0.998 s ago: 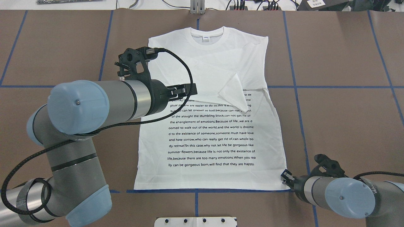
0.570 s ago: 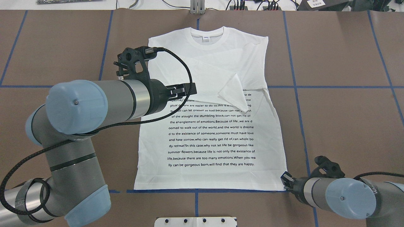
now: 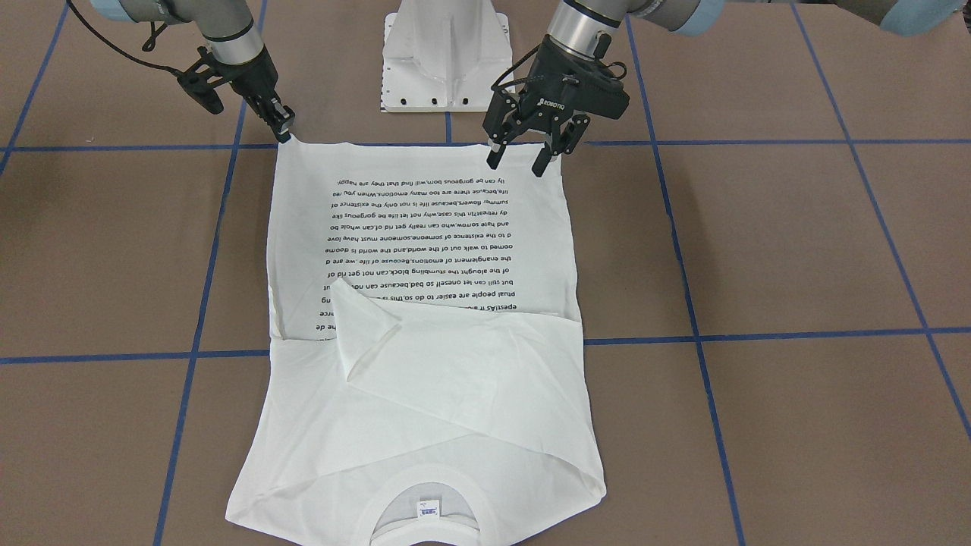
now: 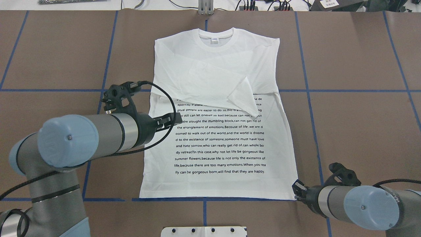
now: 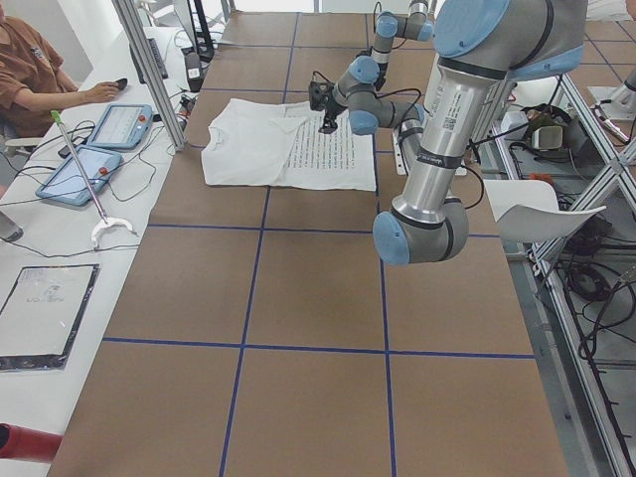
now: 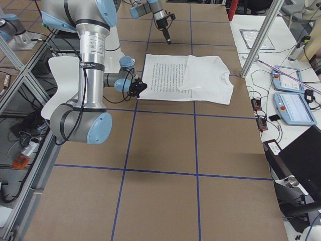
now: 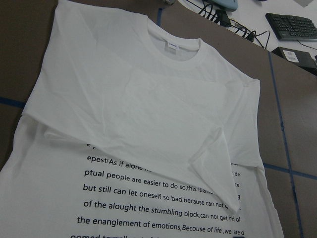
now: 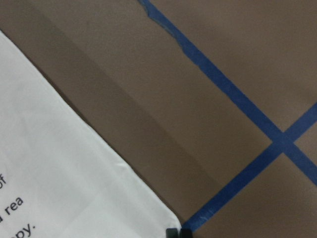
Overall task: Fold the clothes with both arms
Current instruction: 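Grasp both hem corners nearest the robot with left and right grippers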
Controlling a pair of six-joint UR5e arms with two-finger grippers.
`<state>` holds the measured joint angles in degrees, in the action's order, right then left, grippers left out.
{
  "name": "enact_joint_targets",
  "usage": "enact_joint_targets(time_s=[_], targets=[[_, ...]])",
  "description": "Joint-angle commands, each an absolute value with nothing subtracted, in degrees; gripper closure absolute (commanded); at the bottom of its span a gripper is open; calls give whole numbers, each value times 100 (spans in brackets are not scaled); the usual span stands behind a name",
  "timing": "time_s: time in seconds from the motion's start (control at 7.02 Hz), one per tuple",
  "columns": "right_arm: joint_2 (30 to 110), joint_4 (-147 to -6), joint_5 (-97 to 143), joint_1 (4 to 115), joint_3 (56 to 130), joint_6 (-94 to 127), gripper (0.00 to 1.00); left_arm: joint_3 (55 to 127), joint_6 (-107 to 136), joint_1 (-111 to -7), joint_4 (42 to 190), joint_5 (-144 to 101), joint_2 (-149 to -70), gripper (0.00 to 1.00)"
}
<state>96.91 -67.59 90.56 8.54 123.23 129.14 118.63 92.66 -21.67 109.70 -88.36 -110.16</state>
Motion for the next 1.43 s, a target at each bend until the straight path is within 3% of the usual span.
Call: enact_joint_targets(time_s=[0.0, 0.57, 1.28], targets=[[9659, -6759, 9306, 914, 12340, 12911, 100, 12102, 9885, -1392, 10750, -8833, -10102, 24], [9703, -6759, 9325, 923, 12313, 12867, 100, 11841, 10160, -1160, 10292, -8868, -10125, 28], [9668, -6759, 9325, 923, 12331, 12850, 100, 11593, 10327, -923, 10275, -8877, -10160, 41]])
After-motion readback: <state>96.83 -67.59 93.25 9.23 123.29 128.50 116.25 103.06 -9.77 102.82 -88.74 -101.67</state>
